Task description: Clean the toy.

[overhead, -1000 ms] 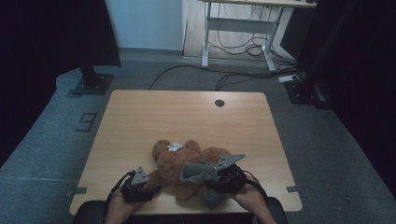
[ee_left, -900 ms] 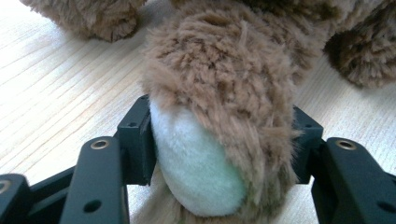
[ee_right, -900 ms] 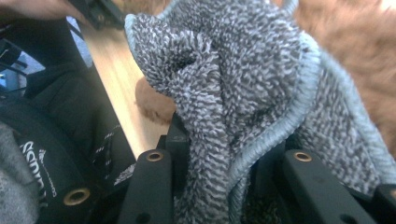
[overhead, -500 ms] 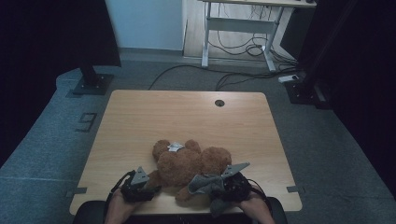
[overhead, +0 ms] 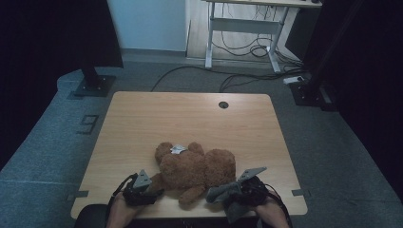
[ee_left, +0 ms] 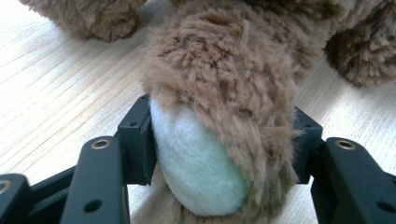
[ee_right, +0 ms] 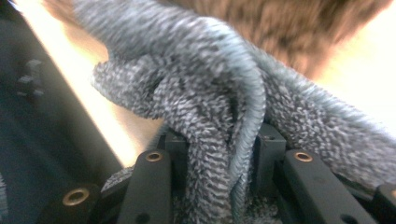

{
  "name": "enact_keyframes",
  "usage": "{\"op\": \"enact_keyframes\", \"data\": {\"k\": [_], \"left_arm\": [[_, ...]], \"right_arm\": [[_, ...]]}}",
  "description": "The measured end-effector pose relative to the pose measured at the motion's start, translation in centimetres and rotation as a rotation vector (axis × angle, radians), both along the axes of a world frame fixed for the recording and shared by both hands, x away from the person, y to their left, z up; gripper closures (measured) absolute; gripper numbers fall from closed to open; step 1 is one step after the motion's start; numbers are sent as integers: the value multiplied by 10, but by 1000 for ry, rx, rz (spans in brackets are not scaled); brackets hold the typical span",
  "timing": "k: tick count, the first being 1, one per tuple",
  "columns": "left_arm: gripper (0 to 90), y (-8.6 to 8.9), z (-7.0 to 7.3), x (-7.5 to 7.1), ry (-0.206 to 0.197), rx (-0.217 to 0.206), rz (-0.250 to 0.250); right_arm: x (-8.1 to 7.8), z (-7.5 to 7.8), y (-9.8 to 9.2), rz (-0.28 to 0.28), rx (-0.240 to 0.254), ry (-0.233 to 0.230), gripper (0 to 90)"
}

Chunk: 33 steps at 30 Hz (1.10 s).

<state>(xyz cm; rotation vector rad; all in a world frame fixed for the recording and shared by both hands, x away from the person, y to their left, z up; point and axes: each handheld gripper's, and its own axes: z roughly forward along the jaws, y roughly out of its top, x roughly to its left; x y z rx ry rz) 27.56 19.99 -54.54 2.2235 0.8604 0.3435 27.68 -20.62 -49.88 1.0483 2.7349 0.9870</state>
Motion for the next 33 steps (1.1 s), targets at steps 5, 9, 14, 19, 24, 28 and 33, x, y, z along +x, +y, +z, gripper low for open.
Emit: {"op": "enact_keyframes", "data": {"k": [5,9,14,19,24,28,33], "left_arm": [[406,0,0,0,0,2,-2],[406,0,0,0,0,2,-2],[405,0,0,0,0,3,-2],[408,0,0,0,1,3,-2],[418,1,0,1,2,0,0],[421,1,0,0,1,-2,3],[424,1,0,1,2,-3,2]], "right_arm": [[-4,32,13,71,71,-61,664],[-1,49,40,154,121,-91,664],[6,53,88,253,125,-119,664],[12,34,127,311,90,-98,663],[9,18,133,310,91,-70,662],[6,10,125,312,99,-44,663],[2,3,121,328,101,-22,662]]}}
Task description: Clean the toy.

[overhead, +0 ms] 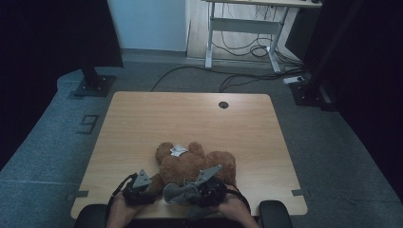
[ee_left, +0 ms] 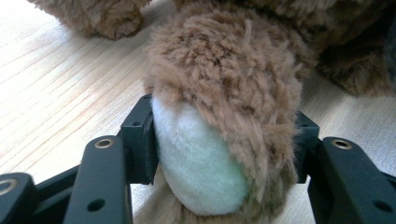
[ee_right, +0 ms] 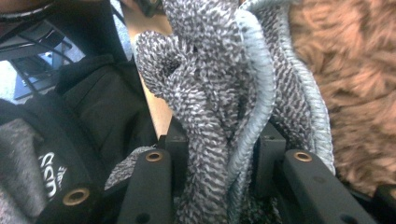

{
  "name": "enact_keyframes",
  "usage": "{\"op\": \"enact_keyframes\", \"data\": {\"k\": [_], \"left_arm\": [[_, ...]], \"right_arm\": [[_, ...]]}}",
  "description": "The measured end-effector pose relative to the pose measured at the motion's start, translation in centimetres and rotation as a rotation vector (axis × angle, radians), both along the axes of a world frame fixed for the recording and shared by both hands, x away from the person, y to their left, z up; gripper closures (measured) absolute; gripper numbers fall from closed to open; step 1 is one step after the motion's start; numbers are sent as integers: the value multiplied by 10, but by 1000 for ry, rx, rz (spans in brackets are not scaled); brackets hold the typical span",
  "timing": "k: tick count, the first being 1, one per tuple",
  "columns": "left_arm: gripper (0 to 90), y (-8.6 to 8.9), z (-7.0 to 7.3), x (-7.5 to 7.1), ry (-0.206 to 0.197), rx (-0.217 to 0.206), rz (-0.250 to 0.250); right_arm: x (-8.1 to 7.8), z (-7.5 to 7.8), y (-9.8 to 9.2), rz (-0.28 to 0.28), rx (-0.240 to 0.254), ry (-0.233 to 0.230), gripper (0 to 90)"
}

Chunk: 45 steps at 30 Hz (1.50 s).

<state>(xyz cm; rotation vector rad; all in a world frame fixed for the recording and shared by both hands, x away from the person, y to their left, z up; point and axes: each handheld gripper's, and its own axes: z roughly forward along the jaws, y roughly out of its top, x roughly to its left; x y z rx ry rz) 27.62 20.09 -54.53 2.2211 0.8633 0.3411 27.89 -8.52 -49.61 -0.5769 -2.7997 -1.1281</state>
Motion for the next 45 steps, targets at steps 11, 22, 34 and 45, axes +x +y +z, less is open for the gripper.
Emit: {"op": "enact_keyframes", "data": {"k": [11,22,34,45], "left_arm": [[427,0,0,0,0,-2,-2],[426,1,0,0,-1,-3,-4],[423,0,0,0,-1,0,-7],[435,1,0,0,-2,0,-10]], "right_arm": [[-6,-14,-15,-4,-30,46,665],[-6,-11,-44,-77,-110,13,664],[6,68,-18,-28,33,-124,664],[29,44,46,27,-6,-112,669]]}}
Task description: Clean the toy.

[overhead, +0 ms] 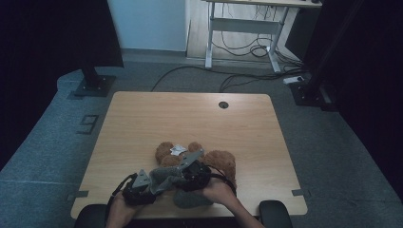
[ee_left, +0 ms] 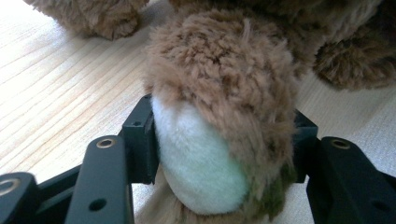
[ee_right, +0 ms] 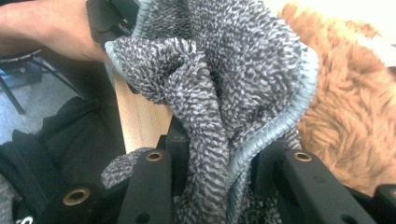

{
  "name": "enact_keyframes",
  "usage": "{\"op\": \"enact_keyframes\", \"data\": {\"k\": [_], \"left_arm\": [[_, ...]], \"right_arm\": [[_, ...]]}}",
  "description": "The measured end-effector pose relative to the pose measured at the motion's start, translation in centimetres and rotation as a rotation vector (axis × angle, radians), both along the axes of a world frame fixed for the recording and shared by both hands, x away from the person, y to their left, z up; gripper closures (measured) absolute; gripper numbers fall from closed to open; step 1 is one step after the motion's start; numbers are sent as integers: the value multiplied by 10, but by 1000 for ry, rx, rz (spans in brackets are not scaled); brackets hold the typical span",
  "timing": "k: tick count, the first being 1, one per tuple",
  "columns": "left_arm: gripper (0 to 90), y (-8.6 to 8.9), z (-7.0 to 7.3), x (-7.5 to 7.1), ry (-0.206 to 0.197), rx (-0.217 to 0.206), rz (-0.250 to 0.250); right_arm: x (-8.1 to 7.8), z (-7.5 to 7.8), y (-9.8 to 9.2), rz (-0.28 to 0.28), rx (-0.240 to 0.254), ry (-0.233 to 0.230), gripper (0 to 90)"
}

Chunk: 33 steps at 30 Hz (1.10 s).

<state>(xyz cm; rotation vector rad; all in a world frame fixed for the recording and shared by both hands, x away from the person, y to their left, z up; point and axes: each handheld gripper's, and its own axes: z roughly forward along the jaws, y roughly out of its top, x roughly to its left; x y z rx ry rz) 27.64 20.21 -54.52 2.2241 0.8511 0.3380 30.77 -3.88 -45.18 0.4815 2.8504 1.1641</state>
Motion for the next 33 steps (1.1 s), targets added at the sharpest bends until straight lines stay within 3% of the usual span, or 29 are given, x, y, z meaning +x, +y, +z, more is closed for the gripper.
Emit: {"op": "enact_keyframes", "data": {"k": [7,13,17,20,27,33], "left_arm": [[437,0,0,0,-1,-2,-2],[438,1,0,0,-2,-2,-4],[437,1,0,0,-3,-3,-3],[437,0,0,0,-3,-4,-1],[435,0,0,0,-1,-3,-2],[435,0,0,0,1,-4,-3]], "right_arm": [[-5,-7,-28,-46,-13,16,671],[-9,-8,-60,-114,-53,11,670],[-12,2,-80,-155,-62,-1,667],[-12,19,-84,-163,-64,-39,665],[7,62,-61,-136,9,-122,665],[31,68,-13,-87,25,-123,662]]}}
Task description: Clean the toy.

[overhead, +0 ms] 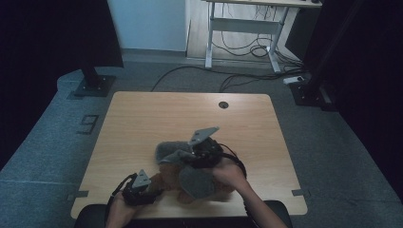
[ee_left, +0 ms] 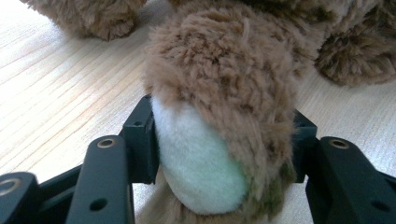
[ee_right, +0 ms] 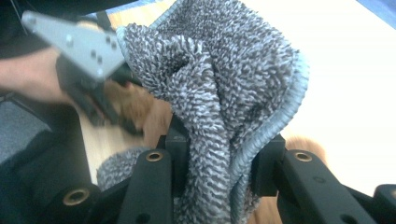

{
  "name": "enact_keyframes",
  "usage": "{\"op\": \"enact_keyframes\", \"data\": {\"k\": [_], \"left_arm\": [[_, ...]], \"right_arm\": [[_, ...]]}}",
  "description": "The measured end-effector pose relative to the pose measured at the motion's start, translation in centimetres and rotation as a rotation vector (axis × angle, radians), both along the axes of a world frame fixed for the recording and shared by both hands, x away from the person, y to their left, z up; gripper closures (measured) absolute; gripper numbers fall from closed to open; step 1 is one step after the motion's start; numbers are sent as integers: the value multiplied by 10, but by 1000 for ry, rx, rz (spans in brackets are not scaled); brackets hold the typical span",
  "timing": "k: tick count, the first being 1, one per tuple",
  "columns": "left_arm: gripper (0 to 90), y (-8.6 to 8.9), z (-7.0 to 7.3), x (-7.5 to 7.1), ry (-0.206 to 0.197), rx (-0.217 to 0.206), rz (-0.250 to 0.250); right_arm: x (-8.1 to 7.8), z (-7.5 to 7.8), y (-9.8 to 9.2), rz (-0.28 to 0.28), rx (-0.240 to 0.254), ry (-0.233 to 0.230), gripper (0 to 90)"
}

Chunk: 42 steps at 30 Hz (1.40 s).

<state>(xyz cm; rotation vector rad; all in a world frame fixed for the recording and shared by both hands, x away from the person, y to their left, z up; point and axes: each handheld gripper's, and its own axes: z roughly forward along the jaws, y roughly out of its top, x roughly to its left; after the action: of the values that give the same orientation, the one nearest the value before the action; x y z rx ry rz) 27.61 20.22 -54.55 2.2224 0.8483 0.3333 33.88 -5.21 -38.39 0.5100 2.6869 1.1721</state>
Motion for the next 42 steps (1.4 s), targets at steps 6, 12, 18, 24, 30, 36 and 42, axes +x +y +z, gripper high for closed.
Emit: {"op": "enact_keyframes", "data": {"k": [6,12,18,24,30,36,42], "left_arm": [[435,0,0,0,-3,2,2],[435,0,0,0,0,1,3],[436,0,0,0,-3,0,3],[436,0,0,0,-1,-2,3],[435,0,0,0,-2,0,3],[435,0,0,0,-2,0,1],[435,0,0,0,0,4,-1]], "right_arm": [[13,-24,35,32,-92,18,657],[17,-31,14,-10,-81,38,654],[15,-32,-16,-61,-113,20,654],[19,-28,-45,-133,-140,18,660],[23,-10,-50,-153,-131,-8,666],[39,9,-22,-120,-108,-45,670],[63,10,9,-102,-111,-47,671]]}}
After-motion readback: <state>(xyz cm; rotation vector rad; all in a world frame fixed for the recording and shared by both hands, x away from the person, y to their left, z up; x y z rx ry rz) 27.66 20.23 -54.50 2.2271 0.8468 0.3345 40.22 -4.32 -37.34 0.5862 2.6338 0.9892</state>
